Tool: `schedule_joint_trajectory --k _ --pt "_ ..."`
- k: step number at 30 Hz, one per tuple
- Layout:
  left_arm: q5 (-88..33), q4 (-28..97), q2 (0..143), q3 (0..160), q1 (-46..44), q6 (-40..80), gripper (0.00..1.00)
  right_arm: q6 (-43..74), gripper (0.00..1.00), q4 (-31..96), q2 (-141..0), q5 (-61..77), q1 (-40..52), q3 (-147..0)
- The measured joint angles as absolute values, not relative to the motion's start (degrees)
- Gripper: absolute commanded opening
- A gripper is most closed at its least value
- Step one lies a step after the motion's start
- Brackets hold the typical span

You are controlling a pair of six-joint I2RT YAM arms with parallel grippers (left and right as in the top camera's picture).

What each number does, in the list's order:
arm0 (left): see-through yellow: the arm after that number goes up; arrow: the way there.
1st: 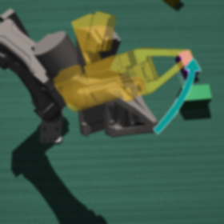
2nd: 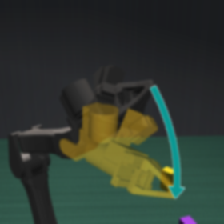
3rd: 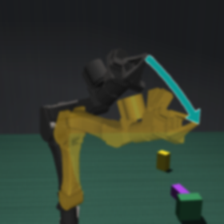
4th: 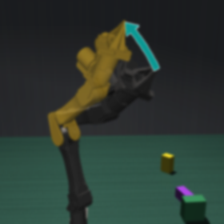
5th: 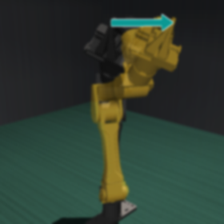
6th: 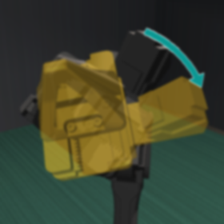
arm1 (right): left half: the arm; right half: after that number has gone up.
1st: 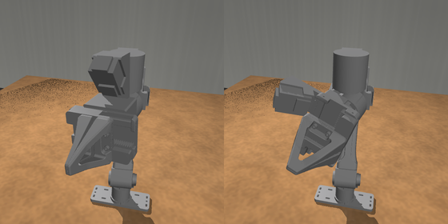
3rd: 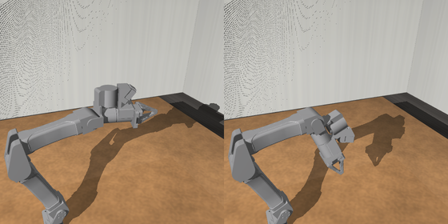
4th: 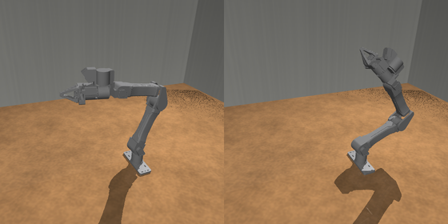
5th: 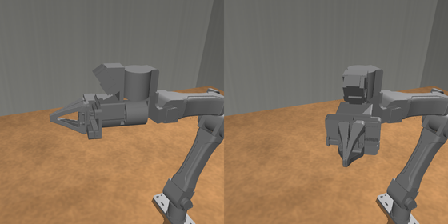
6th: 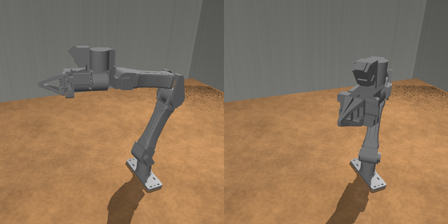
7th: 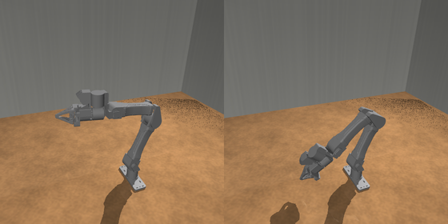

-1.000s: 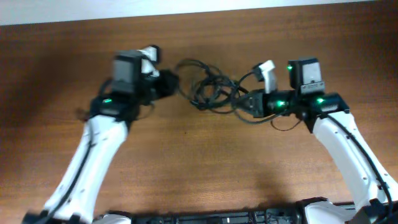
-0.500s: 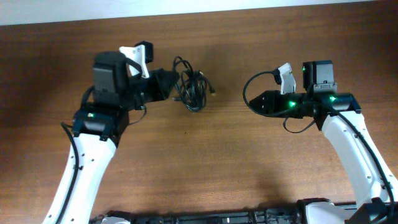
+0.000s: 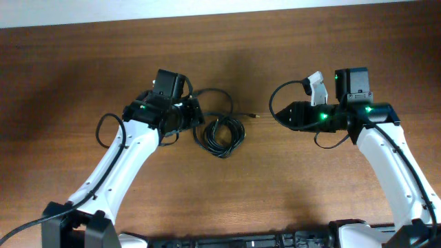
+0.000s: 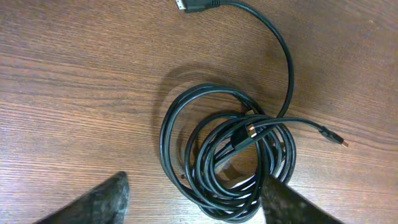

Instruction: Untangle cables

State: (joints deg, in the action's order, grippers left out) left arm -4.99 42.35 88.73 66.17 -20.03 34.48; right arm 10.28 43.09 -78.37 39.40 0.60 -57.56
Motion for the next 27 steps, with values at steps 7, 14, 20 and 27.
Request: schedule_joint_trajectory --k 7,14,20,27 --pt "-5.1 42.2 94.5 66.2 -24.1 38.1 0.80 10.3 0.47 43.1 -78.4 39.4 0.6 -57.6" --pt "-5.1 39.3 103.1 66.1 -26.9 44.7 0.47 10.3 0.47 43.1 -78.4 39.4 0.6 -57.6" --pt "-6.2 37.5 105.7 66.1 -26.9 45.2 0.57 10.3 0.47 43.1 -78.4 39.4 0.6 -57.6" --pt "-12.0 36.8 110.0 66.9 -27.0 45.4 0.00 10.3 0.47 43.1 -78.4 39.4 0.6 -57.6"
